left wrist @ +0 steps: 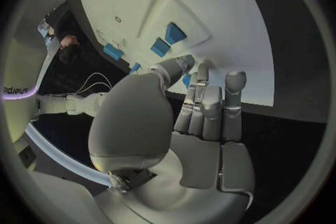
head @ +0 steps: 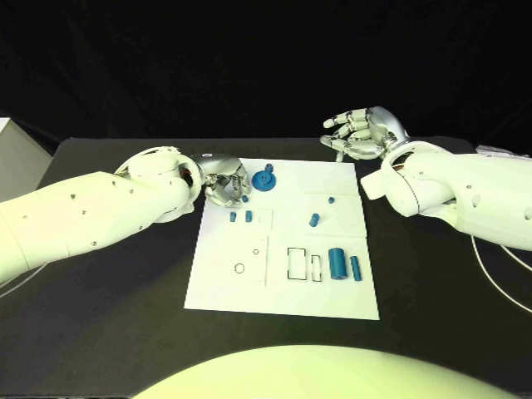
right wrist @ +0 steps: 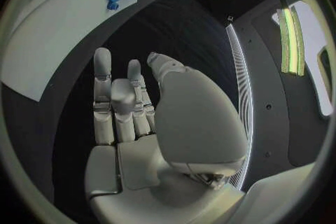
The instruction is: Assemble the parts on the task board
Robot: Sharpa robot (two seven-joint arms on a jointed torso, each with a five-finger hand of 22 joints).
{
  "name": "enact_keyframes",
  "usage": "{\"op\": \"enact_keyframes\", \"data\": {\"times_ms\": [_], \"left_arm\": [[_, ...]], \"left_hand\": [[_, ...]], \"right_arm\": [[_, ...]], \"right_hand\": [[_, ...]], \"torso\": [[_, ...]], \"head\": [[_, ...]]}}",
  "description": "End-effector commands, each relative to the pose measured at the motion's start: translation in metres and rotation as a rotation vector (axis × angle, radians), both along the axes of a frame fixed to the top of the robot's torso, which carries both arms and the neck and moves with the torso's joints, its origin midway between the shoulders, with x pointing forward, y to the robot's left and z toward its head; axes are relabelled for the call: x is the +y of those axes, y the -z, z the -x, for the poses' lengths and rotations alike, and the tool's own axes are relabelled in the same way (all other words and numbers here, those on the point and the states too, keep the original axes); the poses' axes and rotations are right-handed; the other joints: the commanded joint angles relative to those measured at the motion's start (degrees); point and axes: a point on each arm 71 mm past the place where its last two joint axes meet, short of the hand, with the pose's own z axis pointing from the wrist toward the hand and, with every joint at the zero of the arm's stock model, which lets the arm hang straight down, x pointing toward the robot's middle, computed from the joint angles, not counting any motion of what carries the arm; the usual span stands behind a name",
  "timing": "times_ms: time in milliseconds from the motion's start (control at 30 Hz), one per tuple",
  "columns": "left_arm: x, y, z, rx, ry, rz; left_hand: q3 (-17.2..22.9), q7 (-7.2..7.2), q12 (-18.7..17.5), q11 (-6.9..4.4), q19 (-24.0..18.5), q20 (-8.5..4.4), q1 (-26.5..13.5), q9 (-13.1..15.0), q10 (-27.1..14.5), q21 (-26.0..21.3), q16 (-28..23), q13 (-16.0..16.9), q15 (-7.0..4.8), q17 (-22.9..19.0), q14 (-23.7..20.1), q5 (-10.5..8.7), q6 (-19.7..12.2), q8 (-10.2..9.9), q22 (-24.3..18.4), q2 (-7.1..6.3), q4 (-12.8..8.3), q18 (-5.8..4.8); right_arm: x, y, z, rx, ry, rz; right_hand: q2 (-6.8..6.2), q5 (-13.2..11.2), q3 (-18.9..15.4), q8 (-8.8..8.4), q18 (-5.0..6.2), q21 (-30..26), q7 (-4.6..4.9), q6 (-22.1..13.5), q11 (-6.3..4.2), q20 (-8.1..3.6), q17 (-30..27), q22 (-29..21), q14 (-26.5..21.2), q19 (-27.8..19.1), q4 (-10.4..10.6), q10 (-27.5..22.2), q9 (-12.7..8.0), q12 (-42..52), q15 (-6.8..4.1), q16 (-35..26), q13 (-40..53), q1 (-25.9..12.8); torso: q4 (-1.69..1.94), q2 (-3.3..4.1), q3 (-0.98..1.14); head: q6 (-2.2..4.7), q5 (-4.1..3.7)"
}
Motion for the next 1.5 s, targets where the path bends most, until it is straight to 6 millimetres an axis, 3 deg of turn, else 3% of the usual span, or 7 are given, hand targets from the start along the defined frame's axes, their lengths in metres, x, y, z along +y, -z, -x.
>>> {"op": "enact_keyframes", "data": {"times_ms": [33, 233, 367, 533, 967, 1233, 1500], "left_arm": [[0.004, -0.001, -0.001, -0.009, -0.015, 0.007], [0.018, -0.004, -0.005, -0.023, -0.046, 0.036], [0.030, -0.009, -0.007, -0.016, -0.082, 0.119], [0.047, -0.018, -0.008, 0.067, -0.160, 0.377], [0.088, -0.035, 0.004, 0.373, -0.290, 1.063], [0.096, -0.041, 0.017, 0.453, -0.273, 1.212], [0.097, -0.043, 0.023, 0.468, -0.269, 1.244]], "left_hand": [[-0.27, -0.14, -0.60, 0.14, -0.49, 0.06, 0.03, -0.20, -0.83, -0.36, -0.45, -0.07, 0.10, -0.85, -0.68, 0.02, -0.70, -0.47, -0.35, -0.74, 0.06, 0.04], [-0.18, 0.21, -2.00, 0.94, -2.37, 0.55, 0.36, -0.35, -2.74, -1.98, -3.02, -0.42, 0.74, -8.18, -4.97, 0.14, -0.89, -0.89, -2.32, -0.86, 0.07, 0.46], [0.52, 0.95, -2.82, 1.70, -7.16, 1.15, 1.16, -0.31, -4.18, -5.82, -8.59, -0.85, 1.29, -20.15, -12.42, 0.24, -0.06, -0.78, -7.08, -0.69, -0.21, 1.60], [1.35, 1.68, -1.85, 2.11, -10.45, 1.22, 2.00, -0.20, -5.01, -8.43, -15.02, -0.88, 1.55, -23.76, -15.71, 0.07, 1.45, -0.18, -8.59, -0.20, -0.88, 1.78], [-1.65, 1.76, -0.41, 1.97, -16.54, 2.41, 0.20, -0.46, -2.34, -16.96, -27.69, -1.36, 2.36, -30.01, -19.93, 0.07, 2.12, -0.18, -12.89, 1.17, 0.51, 1.57], [-2.29, 1.89, -7.66, 2.50, -17.48, 4.95, -0.89, -0.08, 0.62, -31.12, -44.67, -3.47, 3.84, -35.24, -18.24, -0.05, 1.97, 0.31, -22.18, 0.17, 2.60, 1.58], [-3.02, 2.89, -10.67, 3.13, -15.04, 4.89, -0.44, -0.15, 1.32, -34.25, -48.69, -3.45, 4.03, -34.91, -16.05, -0.09, 1.15, 0.01, -24.59, -0.08, 2.71, 1.62]], "right_arm": [[0.005, 0.001, 0.003, -0.013, -0.102, 0.083], [0.005, 0.002, 0.008, -0.026, -0.214, 0.210], [0.002, 0.004, 0.013, -0.040, -0.284, 0.332], [-0.003, 0.005, 0.020, -0.079, -0.332, 0.502], [-0.006, 0.011, 0.040, -0.180, -0.336, 0.882], [-0.001, 0.019, 0.048, -0.185, -0.328, 0.972], [0.006, 0.028, 0.051, -0.199, -0.318, 0.984]], "right_hand": [[-0.44, -0.38, 1.74, 0.24, 1.05, 0.74, 0.30, 1.11, 0.19, -0.03, 1.18, 0.64, 0.65, 0.46, -0.86, -0.35, -0.19, -2.19, 0.07, 1.01, -2.34, 1.03], [-1.40, -0.84, 7.50, 0.04, 0.69, 6.00, 0.31, 4.50, 0.60, -0.18, 5.64, 5.18, 2.94, 1.43, -4.44, 0.37, -0.98, -9.44, 0.18, 4.98, -10.44, 1.25], [-1.28, -0.85, 9.65, 0.24, 0.04, 12.26, -0.26, 6.61, 0.25, -0.47, 8.36, 9.25, 4.30, 2.85, -7.13, 2.35, -1.19, -11.87, -0.19, 7.40, -13.79, 0.93], [-1.04, -0.86, 10.88, 0.17, -0.70, 18.28, -0.60, 8.05, -0.09, -0.72, 11.15, 12.93, 5.59, 4.37, -9.36, 4.47, -1.43, -13.60, -0.44, 9.91, -16.23, 0.01], [-2.31, -1.80, 10.33, -0.78, -1.29, 22.16, -0.37, 7.88, 0.38, -0.53, 11.27, 15.03, 6.04, 5.76, -9.51, 4.12, -1.93, -16.45, 0.09, 10.24, -18.96, -3.67], [-2.43, -2.09, 8.99, -1.24, -1.94, 26.15, -0.37, 7.75, 0.64, -0.37, 12.18, 16.66, 6.55, 7.36, -10.07, 3.34, -2.15, -17.73, 0.39, 11.21, -20.28, -4.89], [-2.16, -1.54, 9.59, -1.45, -3.18, 34.08, -0.44, 8.26, 0.53, -0.50, 13.62, 19.99, 7.49, 10.56, -10.64, 4.26, -2.29, -18.09, 0.34, 13.07, -21.32, -4.75]], "torso": [[0.05, -0.02, -0.01], [0.00, -0.03, -0.01], [-0.01, -0.03, 0.00], [-0.05, -0.03, 0.06], [-0.23, 0.00, -0.05], [-0.06, -0.07, -0.16], [-0.07, 0.01, -0.13]], "head": [[0.08, -0.03], [0.32, -0.26], [0.82, -0.87], [1.51, -1.68], [2.66, -3.92], [2.80, -4.62], [2.77, -4.69]]}}
